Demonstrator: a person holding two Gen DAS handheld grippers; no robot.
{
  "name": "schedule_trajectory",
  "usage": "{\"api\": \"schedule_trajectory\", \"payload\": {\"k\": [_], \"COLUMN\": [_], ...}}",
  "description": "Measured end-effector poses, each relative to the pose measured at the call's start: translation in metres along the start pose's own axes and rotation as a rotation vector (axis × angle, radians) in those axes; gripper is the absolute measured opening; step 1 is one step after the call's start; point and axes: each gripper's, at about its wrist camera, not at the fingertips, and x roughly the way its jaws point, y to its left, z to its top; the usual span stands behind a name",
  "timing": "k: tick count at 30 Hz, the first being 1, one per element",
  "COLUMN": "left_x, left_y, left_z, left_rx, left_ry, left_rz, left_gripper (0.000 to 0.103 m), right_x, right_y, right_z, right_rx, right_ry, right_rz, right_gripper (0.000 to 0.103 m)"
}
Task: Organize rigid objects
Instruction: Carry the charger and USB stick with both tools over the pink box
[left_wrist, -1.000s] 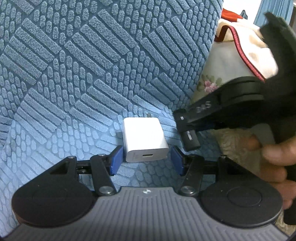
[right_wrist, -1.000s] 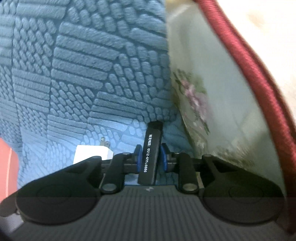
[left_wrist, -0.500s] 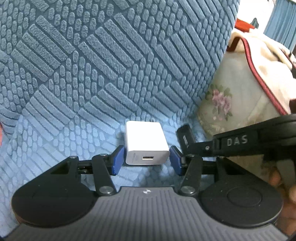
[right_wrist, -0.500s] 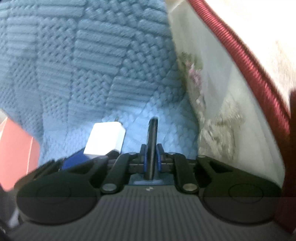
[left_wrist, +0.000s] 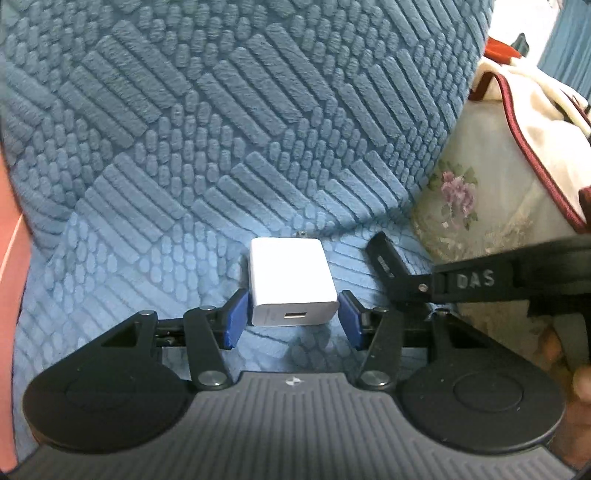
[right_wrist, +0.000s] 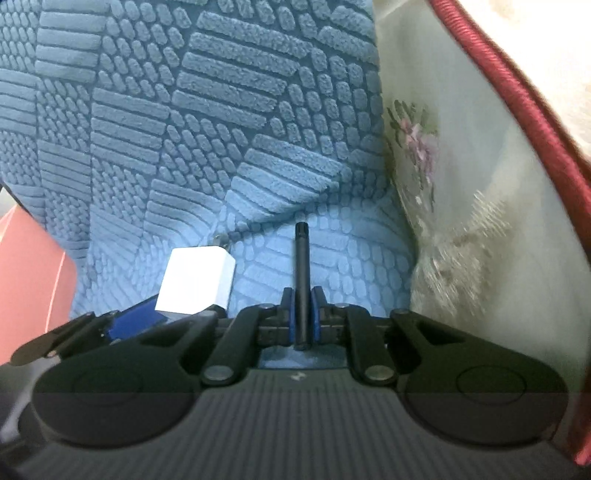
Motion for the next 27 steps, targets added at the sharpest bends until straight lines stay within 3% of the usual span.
{"api": "schedule_trajectory", "payload": {"k": [8,18,22,27], "left_x": [-0.028,-0.071,-0.085,-0.109], "left_y": [0.015,0.028,0.03,0.032], "left_z": [-0.02,-0.048,-0.061,-0.078], "left_rx": [-0.028,-0.073,-0.092,-0.142], "left_ry": [0.016,0.022,0.038,0.058], "left_rz": [0.036,0.061,0.073,0.078], "left_gripper": [0.058,0.058,0.058,0.058], "right_x": [-0.021,-0.05,-0.057,-0.069], "right_y": [0.012,-0.006,0.002,0.006], "right_z": [-0.022,-0.064,-0.078,-0.088], "right_rx": [0.007,0.103,0.077,0.122], "right_ry": [-0.01,0.008,0.009,0.004], "right_rz": [-0.007,0.014,0.001,0.049], "right_gripper": [0.012,0.012,0.012,0.012]}}
